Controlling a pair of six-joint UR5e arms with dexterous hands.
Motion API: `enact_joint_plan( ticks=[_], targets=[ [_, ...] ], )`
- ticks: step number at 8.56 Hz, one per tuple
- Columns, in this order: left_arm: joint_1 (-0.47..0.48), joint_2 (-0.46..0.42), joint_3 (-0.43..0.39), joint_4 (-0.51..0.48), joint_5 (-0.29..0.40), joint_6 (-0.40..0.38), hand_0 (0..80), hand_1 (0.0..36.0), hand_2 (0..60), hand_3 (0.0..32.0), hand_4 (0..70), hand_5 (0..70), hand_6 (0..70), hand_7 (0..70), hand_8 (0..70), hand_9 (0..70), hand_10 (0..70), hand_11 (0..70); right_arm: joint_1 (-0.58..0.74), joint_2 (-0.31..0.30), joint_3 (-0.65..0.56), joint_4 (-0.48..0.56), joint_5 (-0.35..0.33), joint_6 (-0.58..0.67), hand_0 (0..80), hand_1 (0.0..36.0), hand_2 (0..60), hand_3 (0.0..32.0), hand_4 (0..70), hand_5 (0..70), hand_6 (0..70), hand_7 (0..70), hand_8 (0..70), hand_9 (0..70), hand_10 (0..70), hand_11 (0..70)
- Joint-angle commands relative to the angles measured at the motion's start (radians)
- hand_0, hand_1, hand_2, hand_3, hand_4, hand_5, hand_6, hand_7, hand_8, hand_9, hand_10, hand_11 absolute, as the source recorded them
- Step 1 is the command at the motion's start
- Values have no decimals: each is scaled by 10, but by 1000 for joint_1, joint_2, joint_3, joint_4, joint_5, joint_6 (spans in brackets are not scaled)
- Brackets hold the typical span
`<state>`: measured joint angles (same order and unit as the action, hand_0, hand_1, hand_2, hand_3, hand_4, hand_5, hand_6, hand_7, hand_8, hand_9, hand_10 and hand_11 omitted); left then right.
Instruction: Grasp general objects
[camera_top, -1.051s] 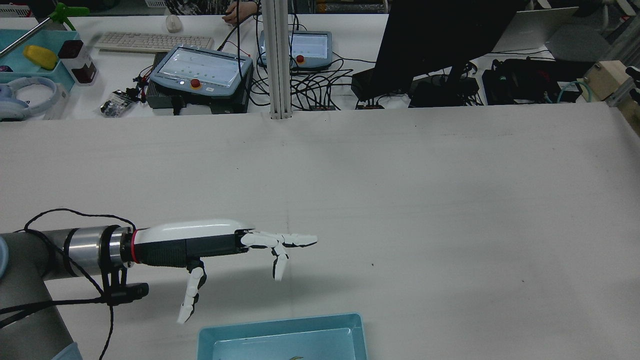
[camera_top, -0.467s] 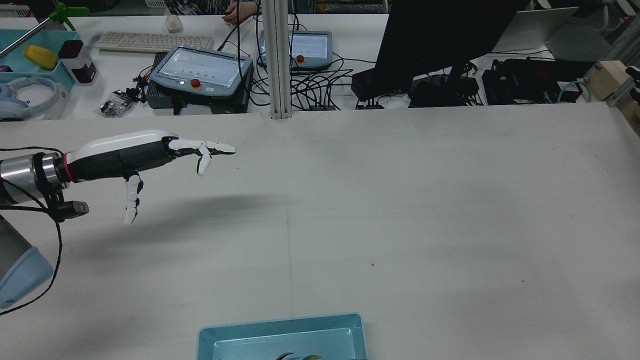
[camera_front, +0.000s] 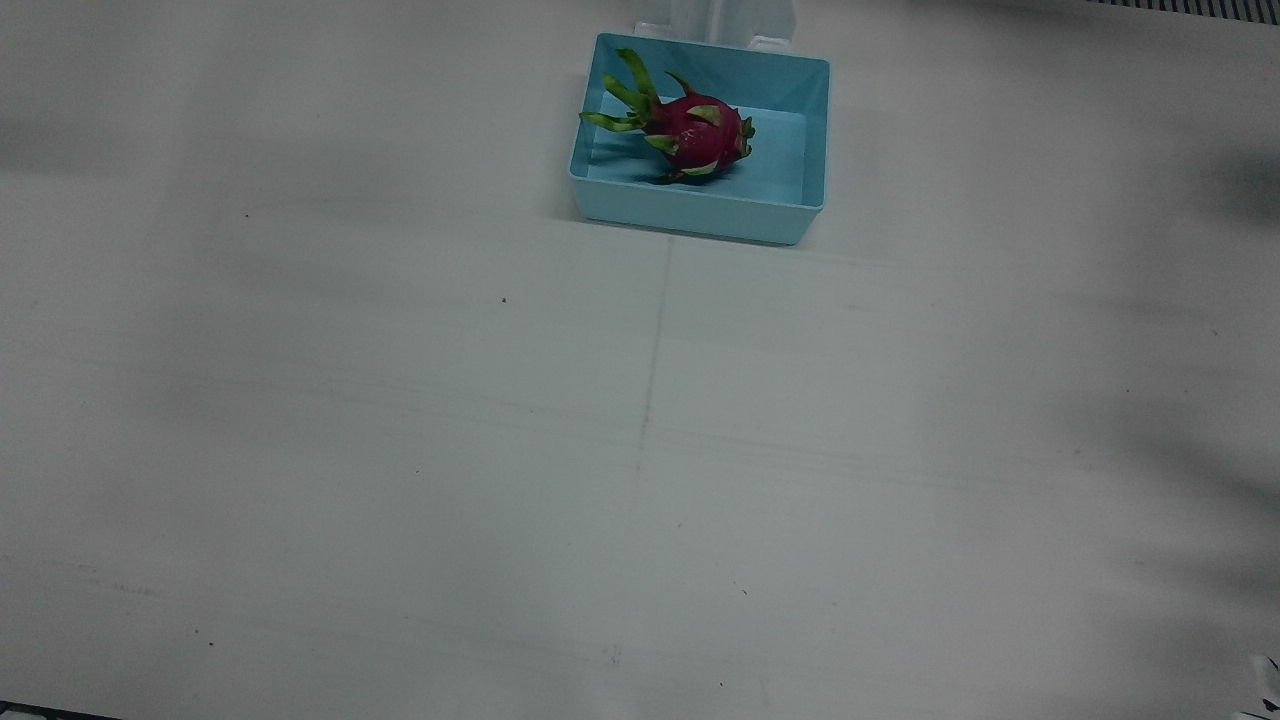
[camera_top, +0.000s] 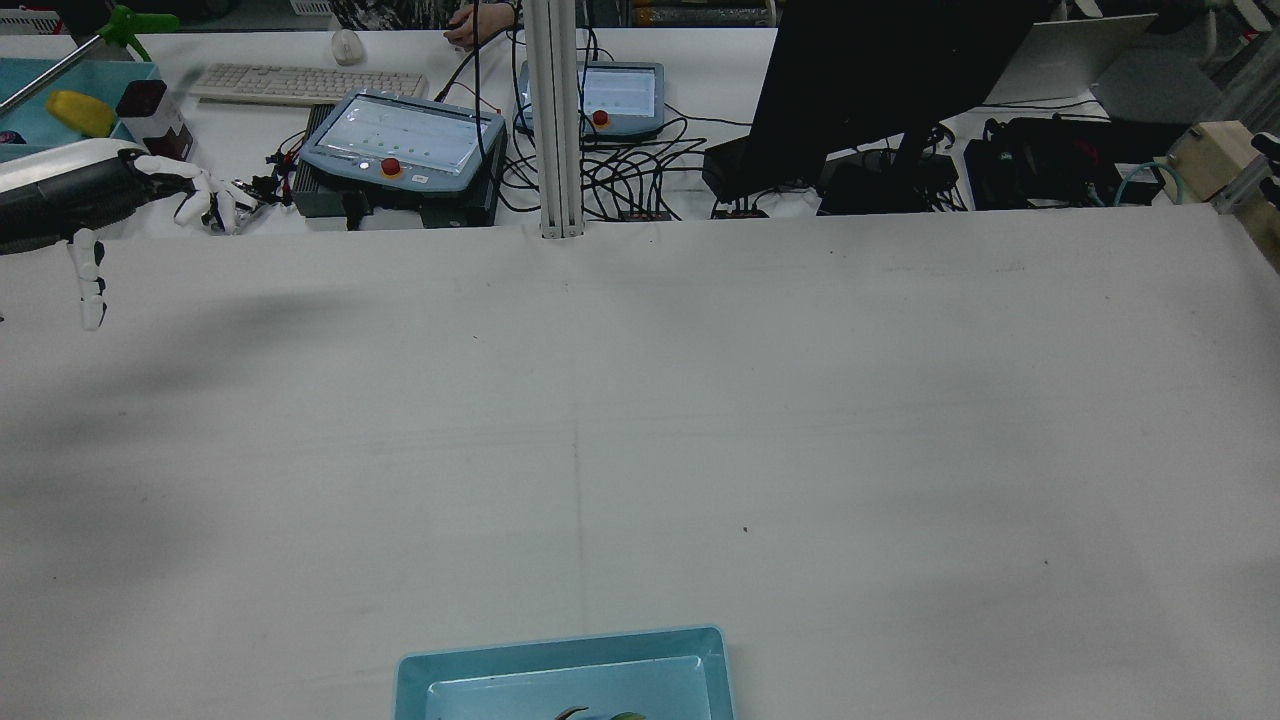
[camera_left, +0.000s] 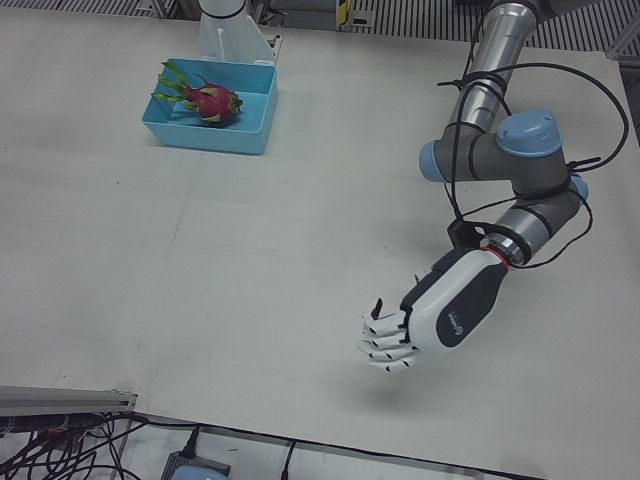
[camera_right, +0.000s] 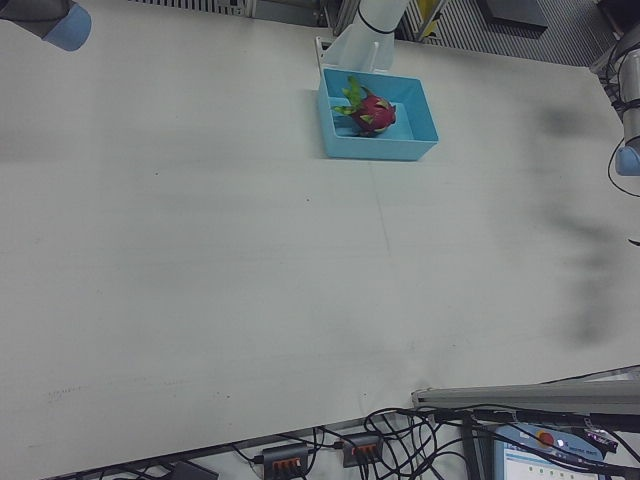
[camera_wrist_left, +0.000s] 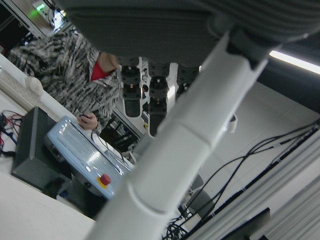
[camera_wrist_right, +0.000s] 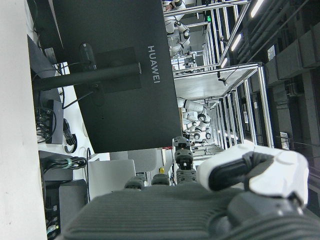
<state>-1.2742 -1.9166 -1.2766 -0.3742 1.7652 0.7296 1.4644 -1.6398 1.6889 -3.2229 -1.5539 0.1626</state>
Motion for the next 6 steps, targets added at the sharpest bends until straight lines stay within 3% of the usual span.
enact_joint_plan(
  ticks=[1,3,4,6],
  targets=[
    [-5,138,92,-120,-315,-30,543,260,576,0,261,700,574,700,419,483,270,406,1,0,0,2,0,0,0,0,0,0,0,0,0,0,0,0,0,0],
    [-4,140,115,-149,-319,-56,508,199,532,0,293,700,700,700,511,615,365,524,1,0,0,2,0,0,0,0,0,0,0,0,0,0,0,0,0,0],
    [7,139,190,-252,-319,-131,510,208,560,0,295,700,700,700,533,650,380,543,1,0,0,2,0,0,0,0,0,0,0,0,0,0,0,0,0,0],
    [67,139,210,-321,-323,-167,509,212,566,0,297,700,700,700,546,669,398,565,1,0,0,2,0,0,0,0,0,0,0,0,0,0,0,0,0,0]
  ],
)
